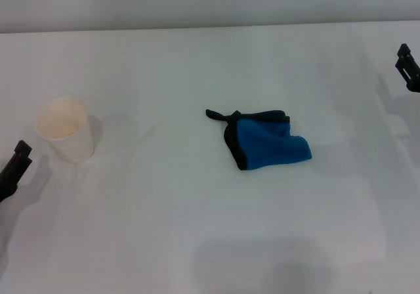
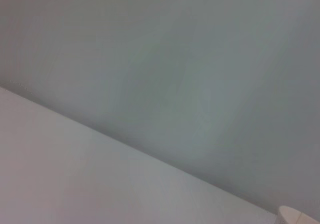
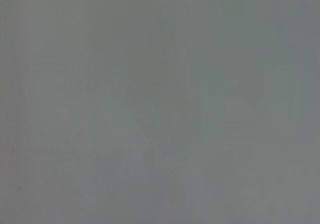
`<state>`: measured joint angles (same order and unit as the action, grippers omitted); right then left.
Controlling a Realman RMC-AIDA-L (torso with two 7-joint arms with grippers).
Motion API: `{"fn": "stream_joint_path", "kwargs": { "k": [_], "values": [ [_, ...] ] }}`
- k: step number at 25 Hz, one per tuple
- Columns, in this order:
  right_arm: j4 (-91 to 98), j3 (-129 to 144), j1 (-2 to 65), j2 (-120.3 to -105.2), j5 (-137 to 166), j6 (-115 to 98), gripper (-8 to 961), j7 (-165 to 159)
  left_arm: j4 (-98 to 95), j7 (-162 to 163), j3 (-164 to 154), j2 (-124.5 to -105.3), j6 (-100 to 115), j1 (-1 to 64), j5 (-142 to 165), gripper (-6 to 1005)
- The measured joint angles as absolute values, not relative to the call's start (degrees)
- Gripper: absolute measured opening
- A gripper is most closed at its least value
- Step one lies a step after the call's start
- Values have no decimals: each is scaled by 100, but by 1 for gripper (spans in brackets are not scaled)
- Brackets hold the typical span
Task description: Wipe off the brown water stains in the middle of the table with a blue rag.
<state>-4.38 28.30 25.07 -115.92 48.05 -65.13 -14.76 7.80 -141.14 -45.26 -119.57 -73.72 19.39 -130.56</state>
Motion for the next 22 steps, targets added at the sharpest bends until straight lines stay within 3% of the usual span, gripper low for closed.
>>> {"fn": "stream_joint_path", "kwargs": {
  "k": [22],
  "values": [
    [-395,2822,2468,-11602,4800,-6472,750,-1459,404,-14124,-4526,-11947,-7436,1915,-13210,891]
  ]
}}
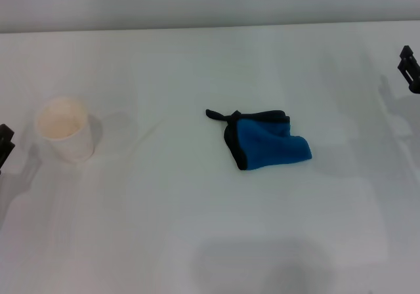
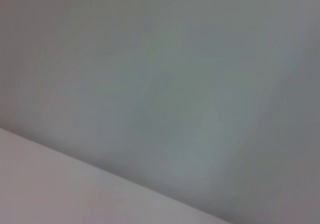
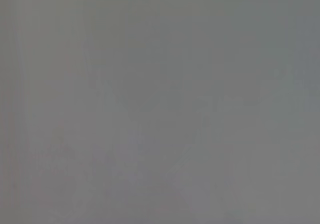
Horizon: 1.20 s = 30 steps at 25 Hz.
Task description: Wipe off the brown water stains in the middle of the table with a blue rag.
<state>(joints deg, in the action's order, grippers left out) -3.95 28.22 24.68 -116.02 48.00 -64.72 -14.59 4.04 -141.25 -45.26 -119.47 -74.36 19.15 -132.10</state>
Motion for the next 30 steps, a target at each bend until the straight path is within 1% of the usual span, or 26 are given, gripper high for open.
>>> {"fn": "stream_joint_path", "kwargs": {
  "k": [30],
  "values": [
    [-446,2824,2458,-11619,4805,-6513,753,-1482,466,-14091,-4561,-11964,-7663,1887,-13457,890]
  ]
}}
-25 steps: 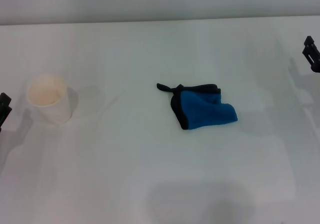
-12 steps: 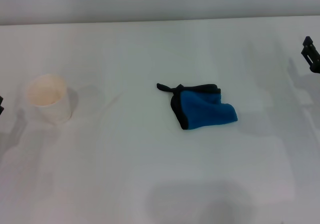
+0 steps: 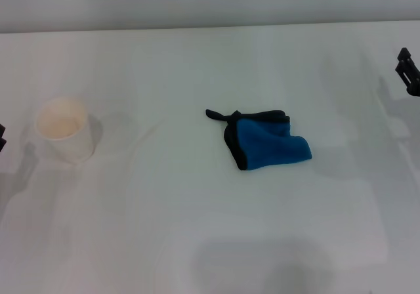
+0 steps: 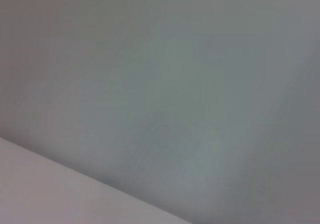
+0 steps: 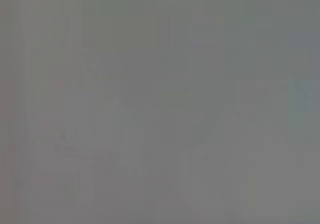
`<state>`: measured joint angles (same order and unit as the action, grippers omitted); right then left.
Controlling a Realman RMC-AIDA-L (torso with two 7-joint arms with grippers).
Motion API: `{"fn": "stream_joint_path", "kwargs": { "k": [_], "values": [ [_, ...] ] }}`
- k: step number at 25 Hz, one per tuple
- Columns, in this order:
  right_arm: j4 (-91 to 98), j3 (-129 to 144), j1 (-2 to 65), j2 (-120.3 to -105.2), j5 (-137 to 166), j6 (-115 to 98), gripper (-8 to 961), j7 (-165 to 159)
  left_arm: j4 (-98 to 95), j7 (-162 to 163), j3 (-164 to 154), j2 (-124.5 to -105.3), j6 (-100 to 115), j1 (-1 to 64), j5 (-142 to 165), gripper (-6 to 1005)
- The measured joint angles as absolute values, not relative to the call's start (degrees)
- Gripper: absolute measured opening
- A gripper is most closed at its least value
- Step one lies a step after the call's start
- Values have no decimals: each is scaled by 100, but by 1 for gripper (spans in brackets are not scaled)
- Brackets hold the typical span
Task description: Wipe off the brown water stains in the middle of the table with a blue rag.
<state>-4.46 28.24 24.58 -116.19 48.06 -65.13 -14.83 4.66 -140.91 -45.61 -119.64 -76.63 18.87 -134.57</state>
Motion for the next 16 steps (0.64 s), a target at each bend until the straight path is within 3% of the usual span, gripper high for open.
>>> {"fn": "stream_joint_path", "kwargs": {
  "k": [16],
  "values": [
    [-501,2835,2444,-11613,4834,-6540,754,-1461,469,-14088,-4579,-11936,-7650,1898,-13314,890]
  ]
}}
